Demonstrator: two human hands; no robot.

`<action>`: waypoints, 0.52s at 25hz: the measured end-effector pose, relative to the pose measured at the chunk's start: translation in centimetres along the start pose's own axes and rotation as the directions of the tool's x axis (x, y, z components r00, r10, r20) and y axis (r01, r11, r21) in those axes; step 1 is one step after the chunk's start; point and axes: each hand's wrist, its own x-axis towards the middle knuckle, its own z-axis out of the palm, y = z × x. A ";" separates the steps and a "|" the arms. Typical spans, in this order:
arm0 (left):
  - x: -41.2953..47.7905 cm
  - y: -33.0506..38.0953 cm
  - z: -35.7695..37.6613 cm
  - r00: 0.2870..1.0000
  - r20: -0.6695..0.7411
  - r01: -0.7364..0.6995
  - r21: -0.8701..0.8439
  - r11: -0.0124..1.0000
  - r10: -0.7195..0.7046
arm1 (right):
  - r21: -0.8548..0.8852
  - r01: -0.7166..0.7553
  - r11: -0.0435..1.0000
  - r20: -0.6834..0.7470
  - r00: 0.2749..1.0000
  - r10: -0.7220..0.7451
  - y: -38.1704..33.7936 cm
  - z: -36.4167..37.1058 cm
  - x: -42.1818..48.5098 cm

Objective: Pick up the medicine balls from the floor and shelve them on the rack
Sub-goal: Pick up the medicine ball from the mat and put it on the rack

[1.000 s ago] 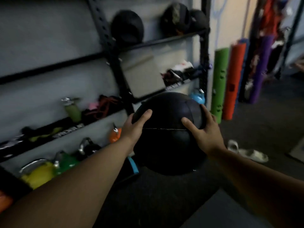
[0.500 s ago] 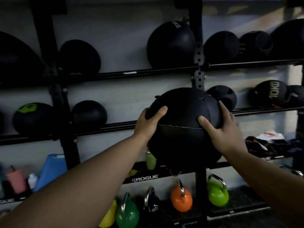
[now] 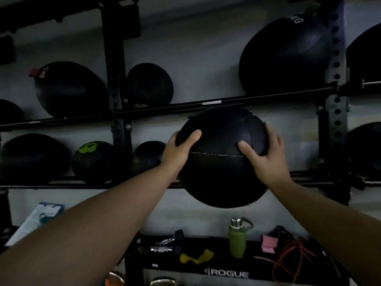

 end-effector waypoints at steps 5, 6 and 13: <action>11.7 -4.1 1.3 0.994 -0.099 -0.038 0.117 0.992 0.050 | 0.109 -0.005 0.994 0.096 0.995 -0.005 8.9 7.5 10.9; 13.9 -5.9 1.6 0.993 -0.104 -0.041 0.198 0.979 0.063 | 0.103 -0.018 0.995 0.137 0.991 0.003 11.3 9.2 12.7; 22.2 -18.8 3.8 0.994 0.060 -0.105 0.776 0.622 0.093 | -0.179 -0.040 0.983 0.314 0.945 0.096 24.4 20.7 16.2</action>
